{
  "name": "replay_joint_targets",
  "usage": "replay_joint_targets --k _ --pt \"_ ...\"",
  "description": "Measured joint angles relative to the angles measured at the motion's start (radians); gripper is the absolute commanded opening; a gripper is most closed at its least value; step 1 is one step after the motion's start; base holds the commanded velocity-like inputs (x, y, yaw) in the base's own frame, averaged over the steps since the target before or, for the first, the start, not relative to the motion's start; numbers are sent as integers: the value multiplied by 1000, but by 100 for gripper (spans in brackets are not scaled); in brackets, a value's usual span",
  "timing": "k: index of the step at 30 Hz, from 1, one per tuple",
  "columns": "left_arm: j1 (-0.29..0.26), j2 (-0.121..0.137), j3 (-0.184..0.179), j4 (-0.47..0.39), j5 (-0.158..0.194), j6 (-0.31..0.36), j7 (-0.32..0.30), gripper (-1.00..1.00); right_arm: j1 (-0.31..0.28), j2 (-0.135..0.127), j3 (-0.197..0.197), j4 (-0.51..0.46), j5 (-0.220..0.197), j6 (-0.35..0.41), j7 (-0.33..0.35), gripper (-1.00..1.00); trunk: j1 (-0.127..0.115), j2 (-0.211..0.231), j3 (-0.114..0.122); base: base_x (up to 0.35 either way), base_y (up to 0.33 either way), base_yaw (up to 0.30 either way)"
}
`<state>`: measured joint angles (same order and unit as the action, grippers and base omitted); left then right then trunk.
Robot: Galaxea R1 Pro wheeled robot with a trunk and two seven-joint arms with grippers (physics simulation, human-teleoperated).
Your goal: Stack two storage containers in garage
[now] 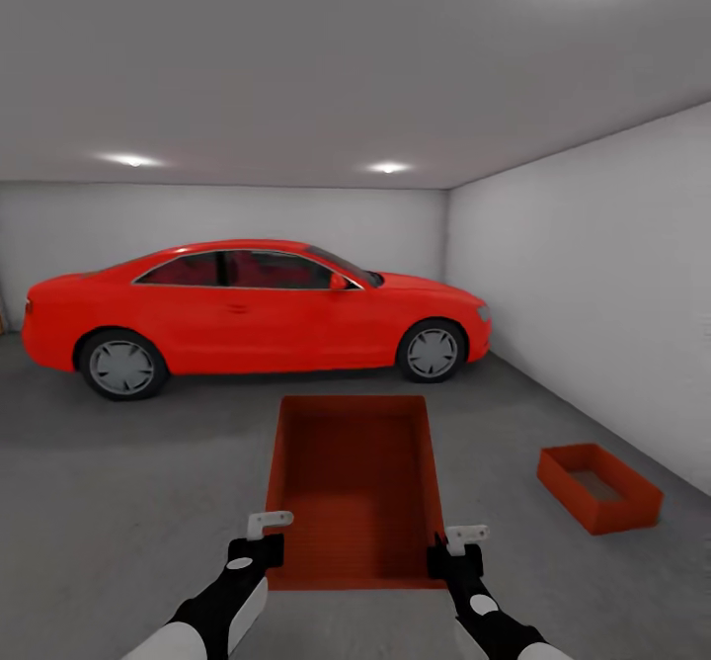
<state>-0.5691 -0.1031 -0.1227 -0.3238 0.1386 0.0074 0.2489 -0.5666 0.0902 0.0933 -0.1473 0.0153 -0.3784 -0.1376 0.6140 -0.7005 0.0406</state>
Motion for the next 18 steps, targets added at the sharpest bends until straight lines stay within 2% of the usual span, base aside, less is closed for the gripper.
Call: replay_joint_targets --k 18 --pt "0 0 1 1 -1 0 -1 -100 0 0 1 0 -1 1 -1 -100 0 0 0 321 101 -282"
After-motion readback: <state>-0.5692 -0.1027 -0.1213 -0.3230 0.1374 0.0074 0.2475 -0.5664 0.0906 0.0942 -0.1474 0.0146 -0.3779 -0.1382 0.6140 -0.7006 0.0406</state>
